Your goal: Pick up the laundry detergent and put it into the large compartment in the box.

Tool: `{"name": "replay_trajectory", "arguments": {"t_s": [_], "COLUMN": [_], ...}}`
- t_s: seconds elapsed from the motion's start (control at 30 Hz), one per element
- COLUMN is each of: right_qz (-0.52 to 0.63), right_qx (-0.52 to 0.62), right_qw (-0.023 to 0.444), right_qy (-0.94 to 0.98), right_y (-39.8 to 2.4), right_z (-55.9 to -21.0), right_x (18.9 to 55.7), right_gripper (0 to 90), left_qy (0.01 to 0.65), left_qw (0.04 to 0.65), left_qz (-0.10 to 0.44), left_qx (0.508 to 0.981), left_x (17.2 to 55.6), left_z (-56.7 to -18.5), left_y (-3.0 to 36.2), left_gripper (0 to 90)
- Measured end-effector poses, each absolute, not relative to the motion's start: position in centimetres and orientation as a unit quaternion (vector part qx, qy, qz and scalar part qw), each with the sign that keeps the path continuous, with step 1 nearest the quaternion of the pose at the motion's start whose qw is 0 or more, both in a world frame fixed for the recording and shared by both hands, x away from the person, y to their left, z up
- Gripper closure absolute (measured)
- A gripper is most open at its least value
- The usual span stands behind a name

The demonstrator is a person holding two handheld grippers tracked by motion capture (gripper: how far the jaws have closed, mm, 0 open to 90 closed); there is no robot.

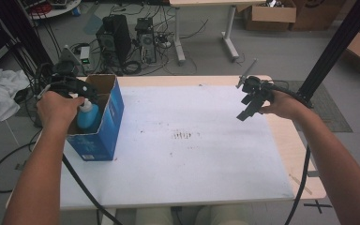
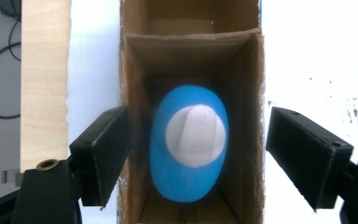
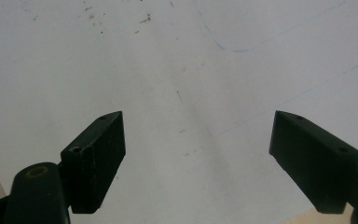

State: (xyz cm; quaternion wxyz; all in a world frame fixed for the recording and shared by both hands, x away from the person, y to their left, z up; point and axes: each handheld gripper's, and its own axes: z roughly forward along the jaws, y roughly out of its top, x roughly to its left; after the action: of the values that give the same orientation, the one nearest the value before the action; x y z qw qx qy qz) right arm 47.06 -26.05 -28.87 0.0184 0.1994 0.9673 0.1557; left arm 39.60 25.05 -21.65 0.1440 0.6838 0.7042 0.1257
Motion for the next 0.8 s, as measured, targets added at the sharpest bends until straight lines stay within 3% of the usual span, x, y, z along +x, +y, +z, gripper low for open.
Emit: {"name": "replay_trajectory", "arguments": {"t_s": [0.3,0.8], "right_qz": [0.153,0.156], "right_qx": [0.199,0.193], "right_qw": [0.020,0.026], "right_qy": [0.968,0.968], "right_y": [-26.1,-25.6], "right_z": [-28.6,-28.3], "right_x": [46.9,46.5], "right_gripper": [18.4,18.6], "left_qy": [0.686,0.599], "left_qw": [0.159,0.183], "left_qz": [0.132,0.135], "left_qx": [0.698,0.768], "left_x": [39.6,39.8], "left_z": [-20.1,-18.2], "left_y": [23.7,18.0], "left_gripper": [21.1,19.7]}}
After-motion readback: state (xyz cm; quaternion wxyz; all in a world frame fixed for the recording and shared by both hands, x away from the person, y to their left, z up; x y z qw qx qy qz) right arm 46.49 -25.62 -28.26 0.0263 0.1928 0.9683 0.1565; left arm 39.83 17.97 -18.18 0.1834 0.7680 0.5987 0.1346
